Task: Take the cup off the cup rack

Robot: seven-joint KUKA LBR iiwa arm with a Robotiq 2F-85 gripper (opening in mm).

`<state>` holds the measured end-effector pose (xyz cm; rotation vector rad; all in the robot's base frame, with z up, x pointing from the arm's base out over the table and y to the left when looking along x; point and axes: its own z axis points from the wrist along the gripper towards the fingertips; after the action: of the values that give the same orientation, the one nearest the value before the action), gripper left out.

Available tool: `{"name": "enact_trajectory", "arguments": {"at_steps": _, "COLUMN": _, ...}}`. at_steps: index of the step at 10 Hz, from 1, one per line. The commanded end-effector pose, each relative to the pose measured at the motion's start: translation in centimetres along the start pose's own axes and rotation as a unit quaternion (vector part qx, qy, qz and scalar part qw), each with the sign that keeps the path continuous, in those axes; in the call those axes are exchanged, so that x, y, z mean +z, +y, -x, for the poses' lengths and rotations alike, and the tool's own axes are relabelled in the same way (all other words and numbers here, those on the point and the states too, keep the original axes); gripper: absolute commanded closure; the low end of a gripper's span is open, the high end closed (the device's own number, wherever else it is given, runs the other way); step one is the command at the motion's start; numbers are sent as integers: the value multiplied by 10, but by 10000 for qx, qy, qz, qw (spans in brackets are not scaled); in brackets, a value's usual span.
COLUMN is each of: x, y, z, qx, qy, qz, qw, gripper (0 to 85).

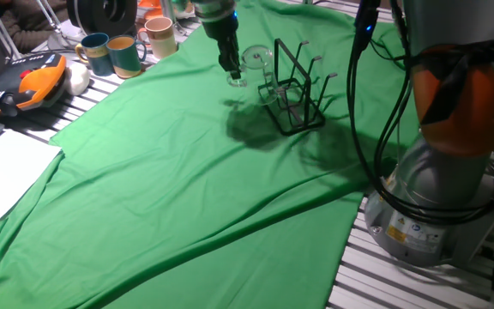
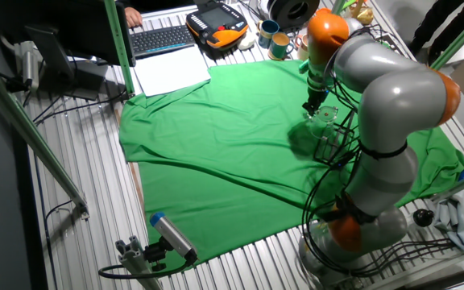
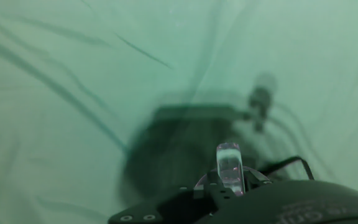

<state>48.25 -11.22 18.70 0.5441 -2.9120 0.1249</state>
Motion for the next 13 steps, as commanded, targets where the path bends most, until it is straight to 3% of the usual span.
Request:
{"name": "enact_trajectory", "arguments": {"at_steps": 1, "x": -32, "y": -1, "z": -8, "qx": 46, "qy": 17, "qz": 34, "qw": 10000, "gripper": 850}}
{"name": "enact_trajectory", "arguments": {"at_steps": 2, "x": -35, "y": -1, "z": -12, "qx": 91, "qy": 3, "qz": 134, "qw": 9999, "gripper": 850}}
{"name": "enact_trajectory", "arguments": {"at_steps": 4, "x": -42, "y": -5, "z": -23, "qx": 142, "qy": -17, "qz": 191, "qw": 9997, "gripper": 850}}
{"name": "enact_trajectory", "arguments": {"at_steps": 7, "x": -42, "y": -7, "z": -20, "qx": 243, "qy": -82, "qz": 263, "qw": 9993, "gripper": 850}}
{"name": "enact_trajectory", "arguments": {"at_steps": 8, "x": -42, "y": -6, "z": -21, "qx": 425, "qy": -111, "qz": 413, "qw": 9982, "gripper": 850}}
{"name": "enact_trajectory", "arguments": {"at_steps": 11, "x": -41, "y": -4, "z": -20, "qx": 415, "qy": -84, "qz": 382, "qw": 9984, "gripper": 850}}
{"name": "enact_trajectory", "arguments": {"at_steps": 12, "x": -41, "y": -4, "z": -20, "qx": 405, "qy": -75, "qz": 305, "qw": 9987, "gripper": 850}}
{"name": "enact_trajectory", "arguments": {"at_steps": 13, "x": -41, "y": -4, "z": -20, "qx": 430, "qy": 42, "qz": 225, "qw": 9988, "gripper": 850}}
